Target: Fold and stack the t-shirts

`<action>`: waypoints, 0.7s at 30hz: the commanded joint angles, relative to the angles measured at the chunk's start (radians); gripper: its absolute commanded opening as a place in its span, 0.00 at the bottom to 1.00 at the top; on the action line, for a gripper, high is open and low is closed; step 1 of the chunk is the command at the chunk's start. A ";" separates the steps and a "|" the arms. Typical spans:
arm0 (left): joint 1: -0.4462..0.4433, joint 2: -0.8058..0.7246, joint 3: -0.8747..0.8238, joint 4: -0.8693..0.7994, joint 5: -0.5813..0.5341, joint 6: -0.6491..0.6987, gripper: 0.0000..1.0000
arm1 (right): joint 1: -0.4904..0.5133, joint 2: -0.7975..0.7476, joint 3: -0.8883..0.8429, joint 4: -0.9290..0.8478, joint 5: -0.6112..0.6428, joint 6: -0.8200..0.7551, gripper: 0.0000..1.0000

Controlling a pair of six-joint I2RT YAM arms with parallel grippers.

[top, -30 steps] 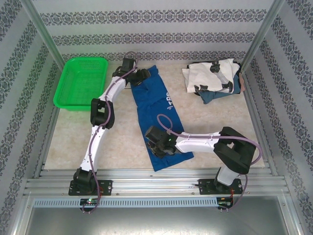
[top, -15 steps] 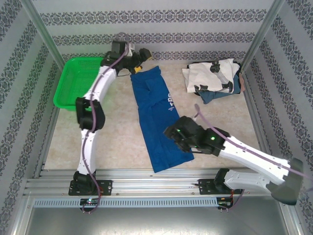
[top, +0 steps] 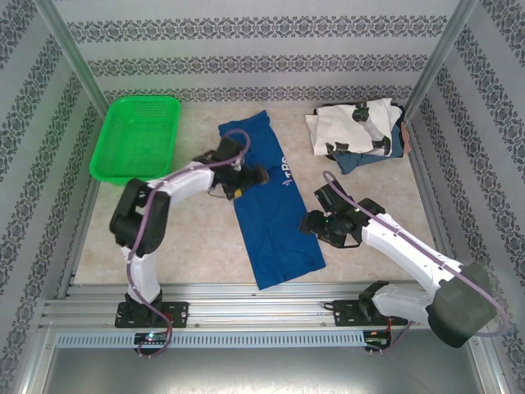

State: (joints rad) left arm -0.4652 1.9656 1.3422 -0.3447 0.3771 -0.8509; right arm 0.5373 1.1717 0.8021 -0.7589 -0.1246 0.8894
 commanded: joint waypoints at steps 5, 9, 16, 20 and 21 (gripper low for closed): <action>-0.002 0.117 0.070 0.053 -0.162 -0.029 0.90 | -0.017 0.003 -0.109 0.032 -0.051 -0.045 0.68; -0.001 0.235 0.185 0.009 -0.165 0.027 0.89 | 0.006 0.003 -0.165 0.061 -0.049 0.005 0.67; 0.003 0.446 0.485 -0.121 -0.143 0.155 0.90 | 0.068 0.038 -0.231 0.166 -0.066 0.129 0.65; 0.005 0.427 0.529 -0.150 -0.111 0.194 0.93 | 0.079 -0.009 -0.251 0.212 -0.076 0.181 0.65; 0.006 0.385 0.499 -0.136 -0.103 0.198 0.95 | 0.075 -0.022 -0.251 0.211 -0.084 0.180 0.66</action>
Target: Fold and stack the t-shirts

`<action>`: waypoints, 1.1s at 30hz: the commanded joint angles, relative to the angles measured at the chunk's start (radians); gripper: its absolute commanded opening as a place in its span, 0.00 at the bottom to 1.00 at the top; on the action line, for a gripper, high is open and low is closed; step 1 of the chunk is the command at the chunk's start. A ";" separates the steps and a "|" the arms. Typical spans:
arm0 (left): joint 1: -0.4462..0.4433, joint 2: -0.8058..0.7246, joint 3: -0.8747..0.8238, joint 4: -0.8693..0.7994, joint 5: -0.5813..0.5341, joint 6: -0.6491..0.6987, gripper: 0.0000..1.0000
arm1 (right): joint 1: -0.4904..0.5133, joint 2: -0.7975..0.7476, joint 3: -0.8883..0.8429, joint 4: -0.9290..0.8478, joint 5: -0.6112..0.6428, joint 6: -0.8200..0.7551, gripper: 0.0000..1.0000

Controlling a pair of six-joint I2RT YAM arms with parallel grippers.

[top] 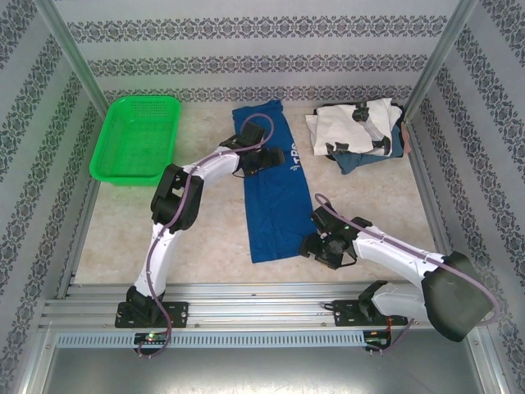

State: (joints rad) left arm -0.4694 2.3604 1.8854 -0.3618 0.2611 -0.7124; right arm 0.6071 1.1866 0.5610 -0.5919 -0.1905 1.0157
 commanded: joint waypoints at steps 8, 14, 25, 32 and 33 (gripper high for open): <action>0.016 -0.512 -0.390 -0.064 0.073 -0.038 1.00 | -0.156 -0.147 -0.006 -0.027 -0.098 -0.065 0.67; -0.029 -0.956 -0.814 0.065 0.059 -0.268 1.00 | -0.316 -0.171 0.007 -0.072 -0.186 -0.217 0.69; -0.297 -1.243 -1.343 0.418 -0.118 -0.643 0.93 | -0.432 -0.088 -0.019 0.022 -0.331 -0.344 0.69; -0.369 -1.095 -1.390 0.591 -0.105 -0.748 0.83 | -0.431 -0.043 -0.055 0.087 -0.369 -0.345 0.68; -0.379 -1.063 -1.392 0.608 -0.102 -0.767 0.81 | -0.432 -0.037 -0.056 0.088 -0.368 -0.346 0.67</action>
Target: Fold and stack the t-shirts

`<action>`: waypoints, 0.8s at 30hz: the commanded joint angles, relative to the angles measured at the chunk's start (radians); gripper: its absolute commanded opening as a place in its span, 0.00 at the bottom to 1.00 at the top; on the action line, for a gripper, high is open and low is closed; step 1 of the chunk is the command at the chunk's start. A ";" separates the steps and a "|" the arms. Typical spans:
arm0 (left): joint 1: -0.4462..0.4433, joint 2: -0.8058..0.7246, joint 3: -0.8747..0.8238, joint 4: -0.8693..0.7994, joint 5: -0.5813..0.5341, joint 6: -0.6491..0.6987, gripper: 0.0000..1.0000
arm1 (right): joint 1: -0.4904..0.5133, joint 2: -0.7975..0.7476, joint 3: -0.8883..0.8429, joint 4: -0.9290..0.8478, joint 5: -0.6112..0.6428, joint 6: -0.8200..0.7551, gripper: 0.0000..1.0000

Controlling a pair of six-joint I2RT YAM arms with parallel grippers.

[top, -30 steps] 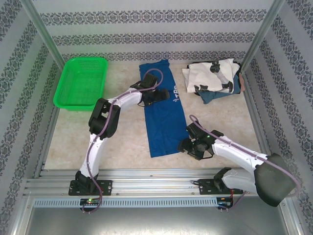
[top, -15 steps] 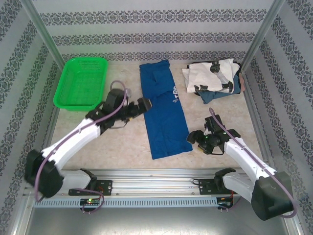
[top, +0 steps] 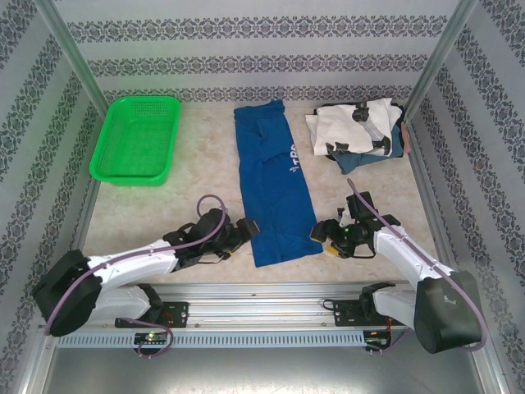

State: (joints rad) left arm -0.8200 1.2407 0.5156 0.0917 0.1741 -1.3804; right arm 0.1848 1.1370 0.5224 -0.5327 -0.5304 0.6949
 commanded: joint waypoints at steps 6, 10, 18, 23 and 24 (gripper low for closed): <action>-0.083 0.178 0.008 0.146 -0.011 -0.178 0.73 | -0.008 0.034 -0.029 0.054 -0.021 -0.015 0.67; -0.098 0.211 0.019 0.102 -0.005 -0.202 0.72 | 0.007 0.057 -0.019 0.059 -0.017 -0.016 0.67; -0.152 0.390 0.084 0.240 0.026 -0.241 0.61 | 0.043 0.098 -0.036 0.101 -0.002 0.006 0.65; -0.165 0.470 0.109 0.281 0.033 -0.248 0.44 | 0.060 0.158 -0.030 0.133 0.022 0.017 0.55; -0.165 0.477 0.116 0.277 0.035 -0.241 0.43 | 0.062 0.167 -0.029 0.143 0.025 0.023 0.52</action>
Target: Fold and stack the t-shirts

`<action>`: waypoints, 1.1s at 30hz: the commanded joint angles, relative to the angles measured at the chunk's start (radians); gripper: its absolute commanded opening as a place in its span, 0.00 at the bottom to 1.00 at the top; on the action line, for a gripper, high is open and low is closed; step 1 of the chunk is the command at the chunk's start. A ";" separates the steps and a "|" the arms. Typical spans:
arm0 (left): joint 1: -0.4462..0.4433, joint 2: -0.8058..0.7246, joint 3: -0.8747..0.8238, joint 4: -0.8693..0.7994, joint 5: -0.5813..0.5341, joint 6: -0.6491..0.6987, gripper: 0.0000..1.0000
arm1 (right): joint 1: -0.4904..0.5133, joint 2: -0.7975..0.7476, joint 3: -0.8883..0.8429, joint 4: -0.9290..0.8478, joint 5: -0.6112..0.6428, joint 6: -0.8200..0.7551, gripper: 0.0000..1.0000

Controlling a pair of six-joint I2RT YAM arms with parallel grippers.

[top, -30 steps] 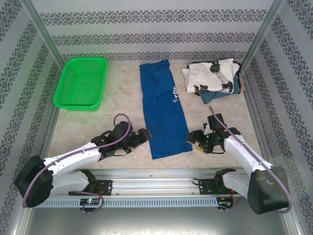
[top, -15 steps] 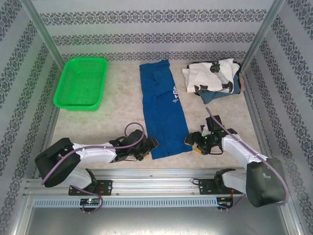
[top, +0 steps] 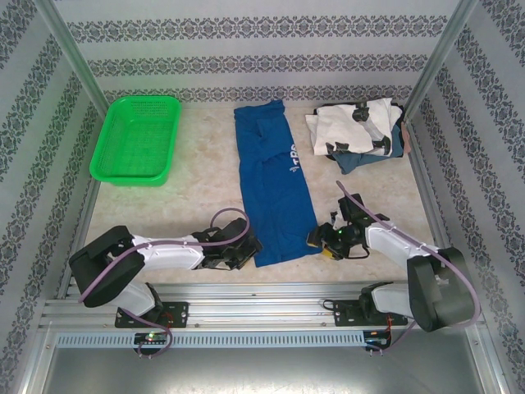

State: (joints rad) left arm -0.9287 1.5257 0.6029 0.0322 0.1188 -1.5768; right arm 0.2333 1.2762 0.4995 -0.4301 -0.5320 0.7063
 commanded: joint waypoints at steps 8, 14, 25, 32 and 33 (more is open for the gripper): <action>-0.055 0.224 0.098 0.365 0.088 0.001 0.12 | 0.022 0.009 -0.014 0.058 0.045 0.042 0.09; -0.053 0.098 0.062 0.265 0.028 0.044 0.00 | 0.050 -0.062 -0.033 0.024 0.042 0.077 0.00; -0.064 -0.364 -0.126 -0.090 -0.106 0.046 0.00 | 0.237 -0.312 -0.083 -0.119 0.158 0.311 0.00; -0.090 -0.583 -0.195 -0.267 -0.154 0.013 0.00 | 0.447 -0.382 -0.064 -0.157 0.248 0.496 0.00; -0.090 -0.612 -0.208 -0.276 -0.161 0.003 0.00 | 0.468 -0.382 -0.062 -0.150 0.255 0.518 0.00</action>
State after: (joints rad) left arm -1.0023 0.9756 0.4271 -0.1013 0.0147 -1.5501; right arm 0.6476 0.9058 0.4248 -0.5392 -0.3470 1.1080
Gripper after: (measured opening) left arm 0.055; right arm 0.063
